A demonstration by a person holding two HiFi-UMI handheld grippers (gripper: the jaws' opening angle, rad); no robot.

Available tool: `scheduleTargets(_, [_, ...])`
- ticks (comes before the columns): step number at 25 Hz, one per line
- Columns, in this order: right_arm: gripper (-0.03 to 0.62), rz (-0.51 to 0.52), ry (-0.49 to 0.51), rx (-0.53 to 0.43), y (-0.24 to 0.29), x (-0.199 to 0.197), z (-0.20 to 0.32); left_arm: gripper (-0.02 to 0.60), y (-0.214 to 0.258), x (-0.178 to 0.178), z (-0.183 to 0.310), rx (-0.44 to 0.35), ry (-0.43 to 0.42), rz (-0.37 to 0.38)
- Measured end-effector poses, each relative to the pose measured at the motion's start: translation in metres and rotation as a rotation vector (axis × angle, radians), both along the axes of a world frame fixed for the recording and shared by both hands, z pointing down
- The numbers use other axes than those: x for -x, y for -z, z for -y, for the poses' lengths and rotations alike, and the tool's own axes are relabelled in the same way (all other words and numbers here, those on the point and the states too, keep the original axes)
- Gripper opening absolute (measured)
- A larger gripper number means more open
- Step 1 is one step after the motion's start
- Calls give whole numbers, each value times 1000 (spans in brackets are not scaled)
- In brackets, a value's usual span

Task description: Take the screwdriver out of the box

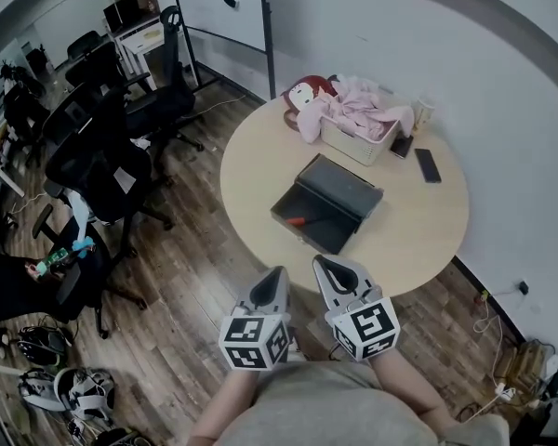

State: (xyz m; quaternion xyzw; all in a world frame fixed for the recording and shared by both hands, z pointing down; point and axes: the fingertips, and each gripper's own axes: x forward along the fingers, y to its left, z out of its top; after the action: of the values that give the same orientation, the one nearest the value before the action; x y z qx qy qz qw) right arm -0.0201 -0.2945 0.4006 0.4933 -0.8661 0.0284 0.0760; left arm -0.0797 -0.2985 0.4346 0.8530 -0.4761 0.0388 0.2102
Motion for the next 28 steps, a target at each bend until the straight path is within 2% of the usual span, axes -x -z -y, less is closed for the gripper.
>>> scheduleTargets(13, [2, -41, -41, 27, -18, 5, 72, 5, -15, 14, 63, 32, -42, -18])
scheduleTargets(22, [2, -218, -20, 103, -48, -18, 118, 5, -38, 17, 90, 90, -36, -21])
scheduleTargets(28, [2, -290, 46, 170, -79, -25, 154, 5, -55, 14, 115, 122, -8, -14])
